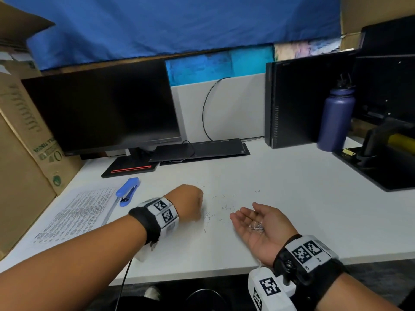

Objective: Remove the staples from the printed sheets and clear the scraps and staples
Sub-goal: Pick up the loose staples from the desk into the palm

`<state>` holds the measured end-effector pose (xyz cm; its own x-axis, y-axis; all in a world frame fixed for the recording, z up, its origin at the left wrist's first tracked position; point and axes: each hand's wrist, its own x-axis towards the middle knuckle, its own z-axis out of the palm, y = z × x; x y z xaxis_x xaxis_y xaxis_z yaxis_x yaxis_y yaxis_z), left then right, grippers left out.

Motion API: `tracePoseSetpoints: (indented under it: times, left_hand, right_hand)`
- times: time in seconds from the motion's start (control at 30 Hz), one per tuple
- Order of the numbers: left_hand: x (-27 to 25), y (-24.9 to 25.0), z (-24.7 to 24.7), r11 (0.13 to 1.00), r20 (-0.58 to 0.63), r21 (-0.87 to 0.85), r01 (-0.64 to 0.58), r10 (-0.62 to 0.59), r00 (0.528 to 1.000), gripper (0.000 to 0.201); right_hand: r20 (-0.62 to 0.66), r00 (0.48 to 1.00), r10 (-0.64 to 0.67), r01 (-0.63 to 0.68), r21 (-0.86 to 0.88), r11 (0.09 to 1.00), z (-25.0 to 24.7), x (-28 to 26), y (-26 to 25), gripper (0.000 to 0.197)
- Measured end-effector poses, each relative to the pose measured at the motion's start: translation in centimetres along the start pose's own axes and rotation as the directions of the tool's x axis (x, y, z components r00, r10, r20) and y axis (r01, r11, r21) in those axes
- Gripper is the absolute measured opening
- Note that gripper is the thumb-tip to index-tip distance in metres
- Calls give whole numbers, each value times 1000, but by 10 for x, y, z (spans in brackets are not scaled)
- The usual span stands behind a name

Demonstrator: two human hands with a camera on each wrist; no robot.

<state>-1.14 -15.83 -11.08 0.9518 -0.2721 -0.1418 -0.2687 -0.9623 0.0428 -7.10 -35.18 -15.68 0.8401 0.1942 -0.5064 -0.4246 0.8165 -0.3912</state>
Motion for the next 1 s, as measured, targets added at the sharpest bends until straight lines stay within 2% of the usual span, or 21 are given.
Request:
tracePoseSetpoints:
  times: [0.1, 0.2, 0.33, 0.43, 0.53, 0.7, 0.77, 0.87, 0.93, 1.0]
  left_hand:
    - [-5, 9, -15, 943, -100, -326, -60, 29, 995, 6]
    - [-18, 34, -22, 831, -113, -533, -162, 120, 986, 7]
    - [-28, 59, -18, 798, -52, -548, -250, 266, 963, 7]
    - [-30, 64, -12, 819, -35, -496, -288, 312, 949, 10]
    - [-33, 64, -9, 835, -80, -462, -299, 296, 952, 7]
    - [-38, 53, -4, 804, -108, -530, -269, 251, 962, 6]
    - [-40, 47, -1, 773, -107, -571, -277, 265, 958, 17]
    - [-42, 39, 4, 740, -166, -599, -306, 259, 952, 19]
    - [-45, 30, 9, 713, -230, -629, -310, 210, 950, 19]
    - [-52, 13, 15, 669, -258, -689, -279, 134, 957, 22]
  right_hand:
    - [-6, 1000, 18, -18, 3, 1000, 1, -1, 2, 29]
    - [-5, 999, 32, -32, 34, 999, 3, -2, 6, 34]
    - [114, 992, 59, -70, 95, 993, 4, -5, 11, 47]
    - [164, 984, 65, -86, 130, 988, 4, -8, 14, 48]
    - [173, 983, 67, -90, 128, 988, 3, -6, 17, 45]
    - [219, 971, 91, -124, 142, 982, 3, -6, 24, 41]
    - [226, 971, 73, -104, 127, 986, 5, -7, 26, 34]
    - [203, 977, 70, -87, 76, 993, 4, -6, 29, 31]
    - [176, 979, 102, -110, 39, 993, 2, -2, 30, 30]
    - [91, 985, 149, -146, -45, 988, 2, 0, 30, 17]
